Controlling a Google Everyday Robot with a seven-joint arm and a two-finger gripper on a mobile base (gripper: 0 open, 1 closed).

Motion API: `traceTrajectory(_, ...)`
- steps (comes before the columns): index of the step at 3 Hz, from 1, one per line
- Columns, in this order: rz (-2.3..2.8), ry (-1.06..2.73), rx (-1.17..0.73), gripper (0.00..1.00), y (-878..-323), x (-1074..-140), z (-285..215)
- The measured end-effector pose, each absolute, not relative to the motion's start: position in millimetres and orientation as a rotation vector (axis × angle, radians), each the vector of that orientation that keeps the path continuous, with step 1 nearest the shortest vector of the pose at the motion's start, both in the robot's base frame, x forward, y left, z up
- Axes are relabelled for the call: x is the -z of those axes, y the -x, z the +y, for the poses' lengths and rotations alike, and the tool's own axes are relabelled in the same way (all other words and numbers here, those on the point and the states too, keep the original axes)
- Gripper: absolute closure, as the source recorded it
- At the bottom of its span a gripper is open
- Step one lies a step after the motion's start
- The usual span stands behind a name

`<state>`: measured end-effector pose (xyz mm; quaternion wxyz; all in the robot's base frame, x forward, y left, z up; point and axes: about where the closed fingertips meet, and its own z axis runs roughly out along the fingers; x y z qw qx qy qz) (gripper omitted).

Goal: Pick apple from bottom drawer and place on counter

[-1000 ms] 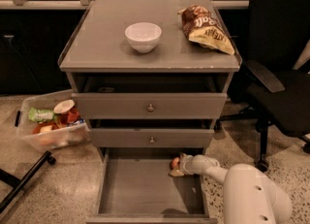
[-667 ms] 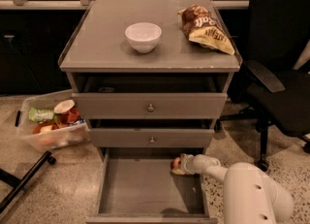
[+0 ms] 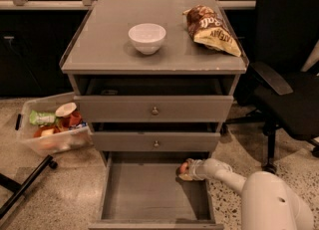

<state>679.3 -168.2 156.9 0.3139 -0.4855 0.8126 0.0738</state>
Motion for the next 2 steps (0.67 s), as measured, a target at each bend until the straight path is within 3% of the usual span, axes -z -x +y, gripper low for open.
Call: traceTrajectory(2, 1.969, 1.237, -0.464, 1.00, -646.9, -223.6, -181.8)
